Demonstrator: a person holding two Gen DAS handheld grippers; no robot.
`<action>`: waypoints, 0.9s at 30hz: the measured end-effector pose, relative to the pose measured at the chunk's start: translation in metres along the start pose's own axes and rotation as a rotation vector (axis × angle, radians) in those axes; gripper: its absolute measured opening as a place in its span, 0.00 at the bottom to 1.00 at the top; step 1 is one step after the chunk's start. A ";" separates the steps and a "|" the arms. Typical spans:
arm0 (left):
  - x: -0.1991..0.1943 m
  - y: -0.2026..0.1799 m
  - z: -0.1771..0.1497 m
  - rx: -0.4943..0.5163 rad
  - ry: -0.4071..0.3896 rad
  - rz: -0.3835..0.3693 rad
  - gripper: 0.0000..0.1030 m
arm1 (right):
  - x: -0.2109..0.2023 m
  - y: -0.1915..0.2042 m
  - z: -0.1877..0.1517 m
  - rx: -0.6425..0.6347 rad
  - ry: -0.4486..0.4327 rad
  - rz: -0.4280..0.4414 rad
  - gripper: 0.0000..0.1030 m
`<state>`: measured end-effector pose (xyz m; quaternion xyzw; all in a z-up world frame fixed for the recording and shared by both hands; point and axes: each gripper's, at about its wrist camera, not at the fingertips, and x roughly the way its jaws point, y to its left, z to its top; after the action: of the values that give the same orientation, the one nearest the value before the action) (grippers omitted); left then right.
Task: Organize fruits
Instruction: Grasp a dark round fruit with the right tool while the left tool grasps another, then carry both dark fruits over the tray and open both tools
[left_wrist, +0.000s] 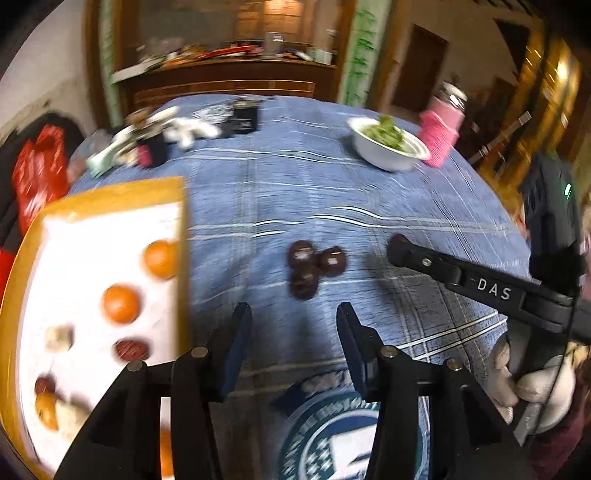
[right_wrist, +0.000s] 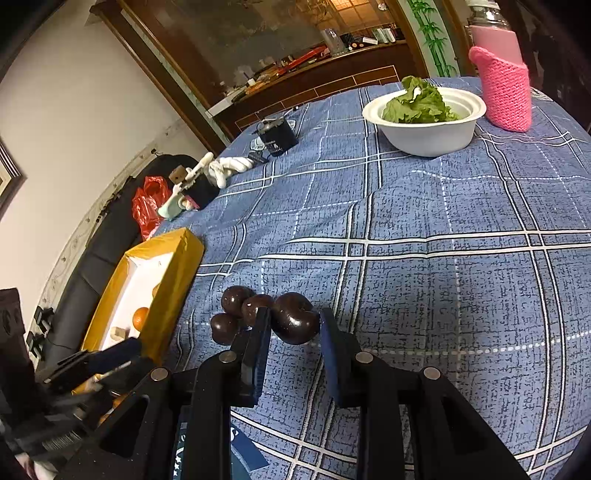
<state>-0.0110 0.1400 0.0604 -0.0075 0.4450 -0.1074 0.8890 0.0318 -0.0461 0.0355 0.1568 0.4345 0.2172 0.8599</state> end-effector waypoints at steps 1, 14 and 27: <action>0.008 -0.008 0.004 0.028 0.006 0.007 0.46 | -0.001 0.000 0.001 0.000 -0.002 0.004 0.28; 0.062 -0.023 0.017 0.119 0.078 0.153 0.22 | -0.002 0.003 0.003 -0.015 0.008 0.040 0.29; -0.086 0.109 -0.022 -0.254 -0.136 0.110 0.23 | -0.008 0.041 -0.009 -0.108 -0.025 0.054 0.29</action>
<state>-0.0583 0.2650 0.1026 -0.1027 0.3933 -0.0004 0.9137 0.0110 -0.0144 0.0546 0.1243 0.4070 0.2617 0.8663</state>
